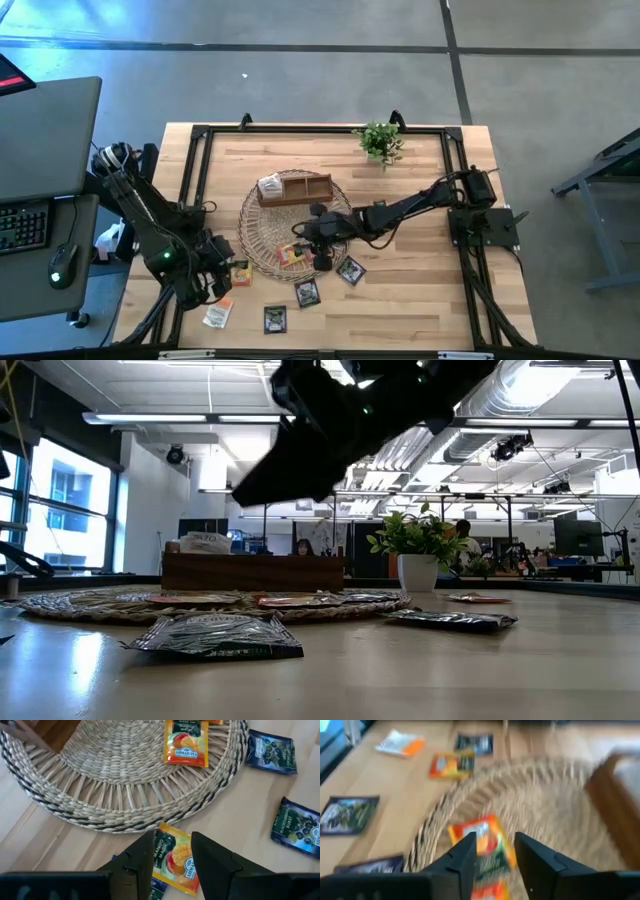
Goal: Pick & Place Tea
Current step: Put the orange tea packet into the middle compartment of the wooden organizer
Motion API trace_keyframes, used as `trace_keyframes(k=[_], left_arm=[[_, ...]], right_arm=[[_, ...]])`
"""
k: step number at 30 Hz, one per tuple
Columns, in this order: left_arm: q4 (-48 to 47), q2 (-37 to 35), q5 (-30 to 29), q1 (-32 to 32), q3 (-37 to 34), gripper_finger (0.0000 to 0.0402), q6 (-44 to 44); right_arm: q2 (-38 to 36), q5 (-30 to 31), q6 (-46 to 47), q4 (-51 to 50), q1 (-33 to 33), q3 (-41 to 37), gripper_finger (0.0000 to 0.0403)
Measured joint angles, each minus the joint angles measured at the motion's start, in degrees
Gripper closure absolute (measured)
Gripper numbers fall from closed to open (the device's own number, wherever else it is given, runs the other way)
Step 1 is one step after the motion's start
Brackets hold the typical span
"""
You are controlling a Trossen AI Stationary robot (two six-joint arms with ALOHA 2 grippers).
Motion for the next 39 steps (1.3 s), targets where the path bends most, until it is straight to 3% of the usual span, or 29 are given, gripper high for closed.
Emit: trace_keyframes(k=[3, 8, 11, 16, 19, 32, 36, 39], left_arm=[[-0.05, 0.00, 0.02, 0.00, -0.30, 0.0273, -0.52], [0.05, -0.02, -2.08, 0.00, -0.28, 0.0273, -0.52], [0.51, -0.02, -3.41, 0.00, -0.28, 0.0273, -0.71], [1.12, -0.02, -3.64, 0.00, -0.28, 0.0273, -0.28], [1.11, -0.02, -5.31, 0.00, -0.28, 0.0273, -0.19], [1.17, -0.02, -7.04, 0.00, -0.28, 0.0273, 1.24], [1.17, -0.02, -7.04, 0.00, -0.28, 0.0273, 1.30], [1.16, -0.02, -7.04, 0.00, -0.28, 0.0273, 1.37]], right_arm=[[0.00, 0.03, 5.53, -5.81, 0.04, 0.00, 0.0251], [-1.46, 0.69, 4.64, -14.78, 0.33, 0.37, 0.0238], [-6.08, 2.85, 4.05, -28.45, 0.25, 2.90, 0.0242], [-13.43, 13.75, 4.48, -54.51, -1.46, 4.77, 0.0248], [-15.82, 12.73, 6.69, -60.55, -4.14, 3.35, 0.0245], [-15.32, 5.67, 2.52, -57.15, -19.22, -10.04, 0.0200], [-15.32, -0.72, 2.39, -52.40, -22.58, -15.26, 0.0199], [-15.68, -0.69, 0.29, -48.41, -23.19, -18.86, 0.0199]])
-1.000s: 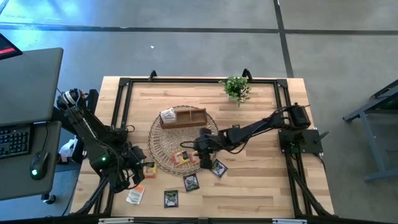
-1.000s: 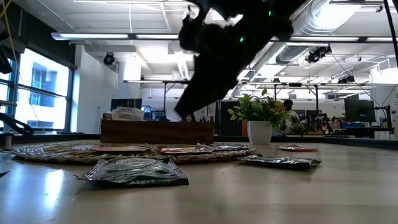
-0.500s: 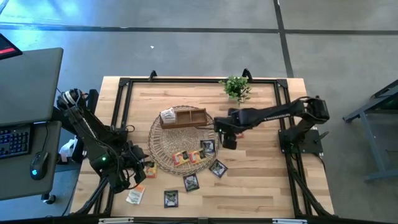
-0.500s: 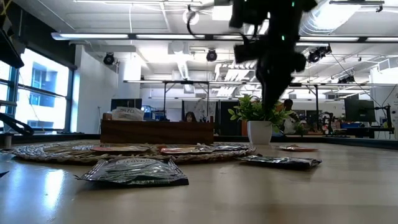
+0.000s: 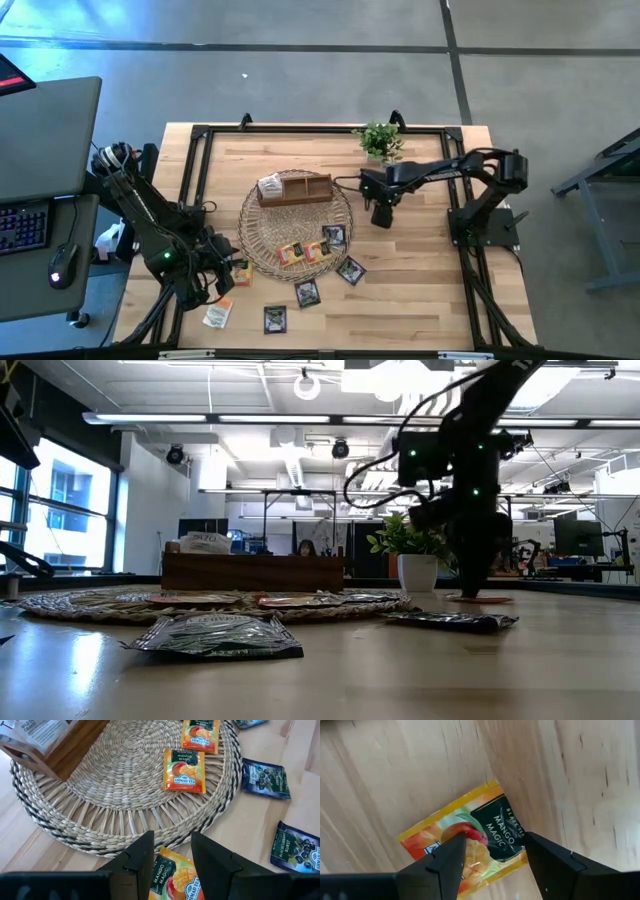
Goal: Pick & Place Tea
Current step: Put the orange tea packet into the middle compartment of the wooden organizer
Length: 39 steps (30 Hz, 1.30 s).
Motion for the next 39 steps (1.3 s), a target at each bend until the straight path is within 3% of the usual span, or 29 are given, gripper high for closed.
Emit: trace_keyframes(k=[3, 10, 20, 22, 28, 32, 37, 39], left_arm=[[-0.01, 0.00, 0.00, 0.00, 0.00, 0.0273, 0.11], [-0.06, 0.00, 0.00, 0.00, 0.00, 0.0273, 0.11], [-0.22, 0.00, -0.01, 0.00, 0.00, 0.0273, 0.11], [-0.21, -0.02, -0.33, 0.00, 0.02, 0.0273, 0.13], [-0.23, -0.02, -0.78, 0.00, 0.02, 0.0273, 0.18], [-0.21, -0.02, -2.15, 0.00, 0.02, 0.0273, 1.59], [-0.18, -0.02, -4.48, 0.00, 0.04, 0.0273, 1.86], [-0.21, -0.02, -5.49, 0.00, 0.07, 0.0273, 1.88]], right_arm=[[-0.12, 0.90, -0.48, 3.30, -0.05, -2.38, 0.0198], [-0.21, -3.72, 2.65, 6.47, -0.30, -4.27, 0.0217], [-1.76, -11.63, 5.45, 12.84, -0.19, -4.98, 0.0382], [-2.54, -12.40, 5.84, 15.14, 0.10, -5.13, 0.0394], [-6.33, -5.63, 8.95, 27.92, 5.27, -5.08, 0.0382], [-7.28, 3.74, 9.24, 41.11, 11.08, -5.07, 0.0397], [-6.99, 15.02, -2.46, 59.06, 18.13, -4.94, 0.0390], [-6.80, 22.23, -7.19, 64.48, 20.09, -4.93, 0.0388]])
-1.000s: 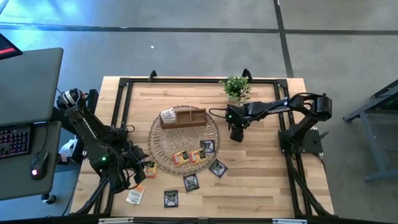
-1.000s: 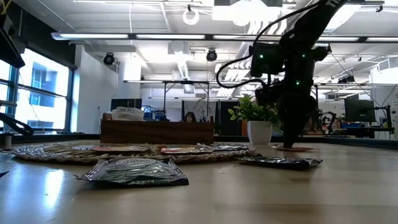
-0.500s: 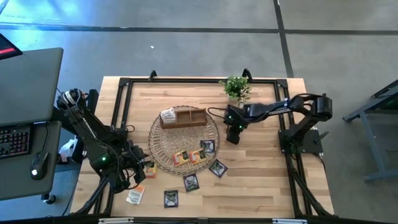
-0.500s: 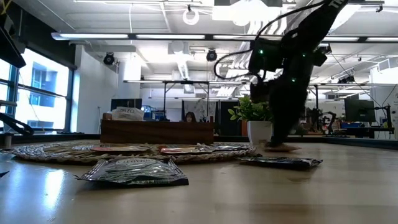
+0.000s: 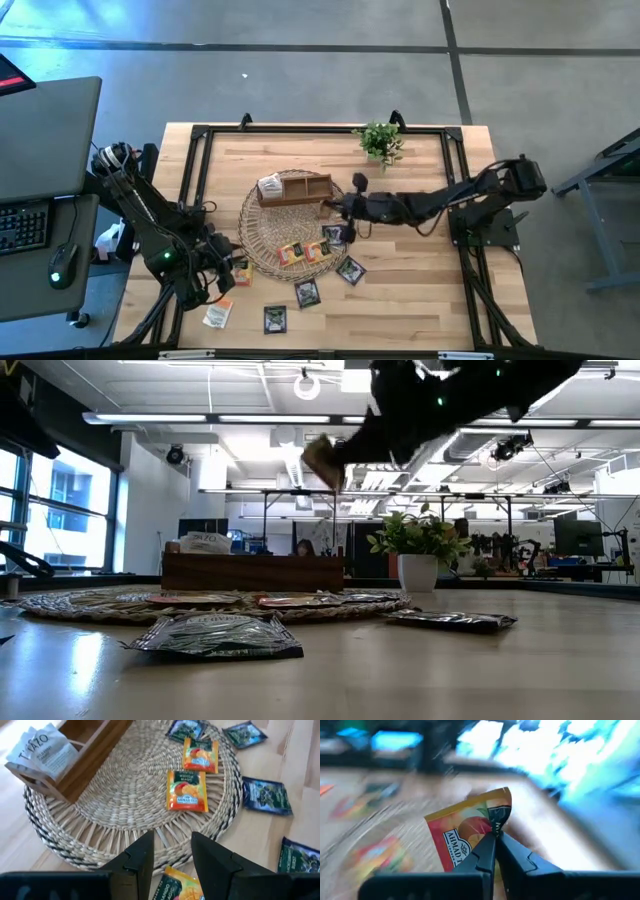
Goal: Pick & Place Tea
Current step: Put the orange tea packet into the middle compartment of the wooden organizer
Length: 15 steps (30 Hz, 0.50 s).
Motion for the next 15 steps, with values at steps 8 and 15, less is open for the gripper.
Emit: trace_keyframes(k=[8, 15], left_arm=[[-0.44, -0.50, -8.50, 0.03, 0.03, 0.0273, 0.00], [-0.78, -1.64, -10.91, 0.04, 0.04, 0.0273, 0.00]], right_arm=[[9.21, 9.87, -10.63, -1.30, 0.58, 15.08, 0.0400], [27.54, 18.09, -13.64, -20.61, -3.48, 36.80, 0.0397]])
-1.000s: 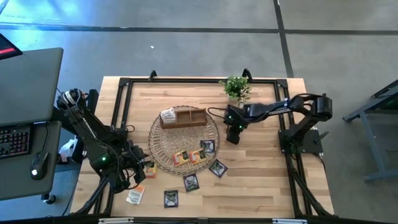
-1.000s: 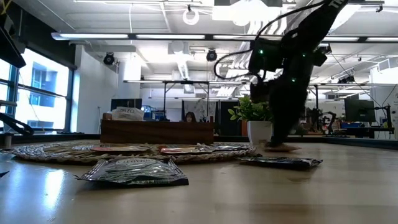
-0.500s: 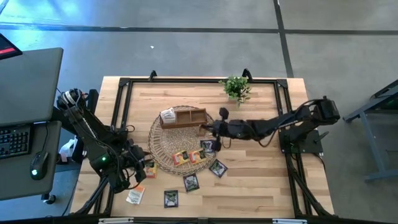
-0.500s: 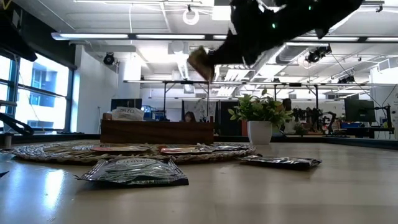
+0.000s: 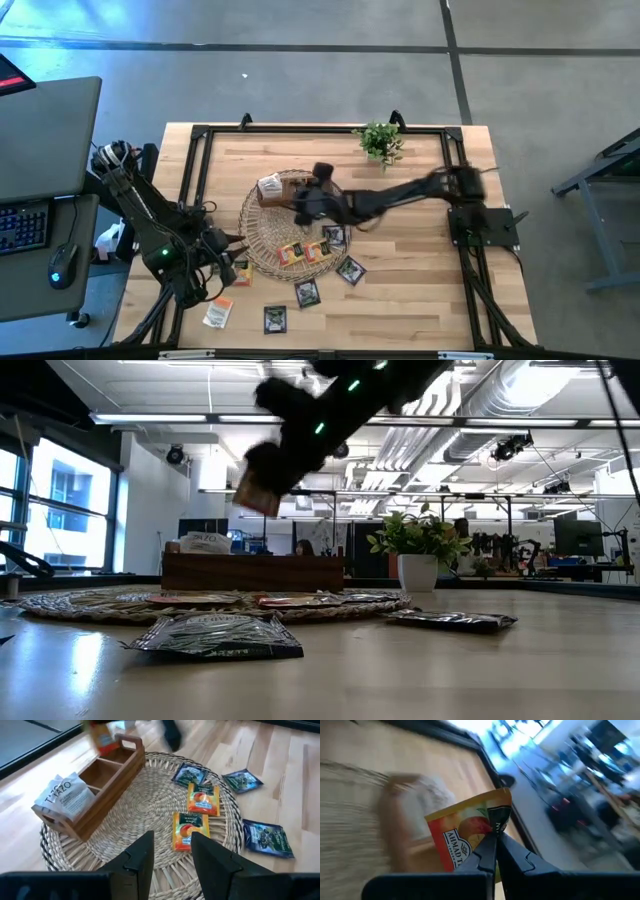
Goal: Pick & Place Tea
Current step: Put the orange tea packet into the middle compartment of the wooden organizer
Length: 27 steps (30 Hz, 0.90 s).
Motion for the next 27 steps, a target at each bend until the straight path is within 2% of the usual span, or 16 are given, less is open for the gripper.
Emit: trace_keyframes(k=[5, 9, 16, 22, 27], left_arm=[[-0.77, 0.02, 0.54, -0.02, -0.02, 0.0273, 0.53], [-0.74, 0.02, 0.25, -0.02, -0.02, 0.0273, 3.01], [-0.73, 0.02, -0.08, -0.02, -0.02, 0.0273, 3.01], [-0.72, 0.02, -0.09, 0.00, -0.02, 0.0273, 3.15], [-0.70, 0.02, -0.08, 0.00, -0.02, 0.0273, 3.15]], right_arm=[[8.97, 1.62, -3.37, -4.00, -3.23, 8.66, 0.0400], [13.05, 2.62, -5.05, -9.32, -4.97, 12.87, 0.0395], [13.28, 4.26, -5.30, -14.13, -4.32, 14.11, 0.0399], [13.15, -1.19, -4.11, -14.62, -4.44, 13.66, 0.0392], [13.13, -0.65, -3.56, -14.28, -4.94, 13.52, 0.0367]])
